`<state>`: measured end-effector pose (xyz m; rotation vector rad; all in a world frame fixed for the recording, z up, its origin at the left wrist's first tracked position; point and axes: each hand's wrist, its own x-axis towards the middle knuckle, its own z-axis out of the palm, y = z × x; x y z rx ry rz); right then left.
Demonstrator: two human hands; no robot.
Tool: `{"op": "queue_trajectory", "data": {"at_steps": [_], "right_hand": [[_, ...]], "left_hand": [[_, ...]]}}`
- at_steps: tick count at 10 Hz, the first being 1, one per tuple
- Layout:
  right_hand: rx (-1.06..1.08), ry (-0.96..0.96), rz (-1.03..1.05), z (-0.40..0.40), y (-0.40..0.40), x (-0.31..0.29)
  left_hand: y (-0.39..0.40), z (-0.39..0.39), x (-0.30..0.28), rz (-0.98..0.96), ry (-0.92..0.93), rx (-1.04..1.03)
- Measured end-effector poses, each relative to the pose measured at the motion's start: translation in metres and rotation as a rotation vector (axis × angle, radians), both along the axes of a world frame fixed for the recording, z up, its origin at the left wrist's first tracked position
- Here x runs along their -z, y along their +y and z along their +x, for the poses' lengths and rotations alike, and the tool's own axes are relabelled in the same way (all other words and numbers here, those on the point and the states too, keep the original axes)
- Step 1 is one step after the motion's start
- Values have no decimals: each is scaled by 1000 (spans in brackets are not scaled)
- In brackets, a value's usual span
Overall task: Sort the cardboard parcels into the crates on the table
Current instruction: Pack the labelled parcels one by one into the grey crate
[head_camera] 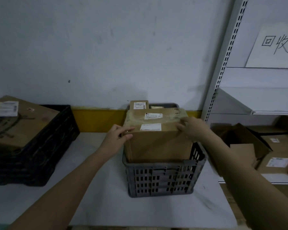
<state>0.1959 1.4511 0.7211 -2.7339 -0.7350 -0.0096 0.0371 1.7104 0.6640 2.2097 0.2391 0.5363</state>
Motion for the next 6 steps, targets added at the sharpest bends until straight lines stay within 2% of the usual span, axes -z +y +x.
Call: {"op": "queue_trajectory", "data": {"at_steps": [1,2,3,4,5,6], "right_hand": [[90,-38,42,-14,5,22],[128,21,110,-17,6,19],[128,49,54,-19,6,14],[144,1,-76,-22,7,8],[185,-55,-214,-24,18,-9],[116,-193,-220,-31,38,-20]], "left_hand": [[-6,12,8,3,-4,-17],[-7,12,13,18,-45,-8],[-7,7,13,31,-36,14],[-8,3,-1,198,71,-9],[-3,0,-26,584,203,-33],[-5,-3,-49,715,260,-14]]}}
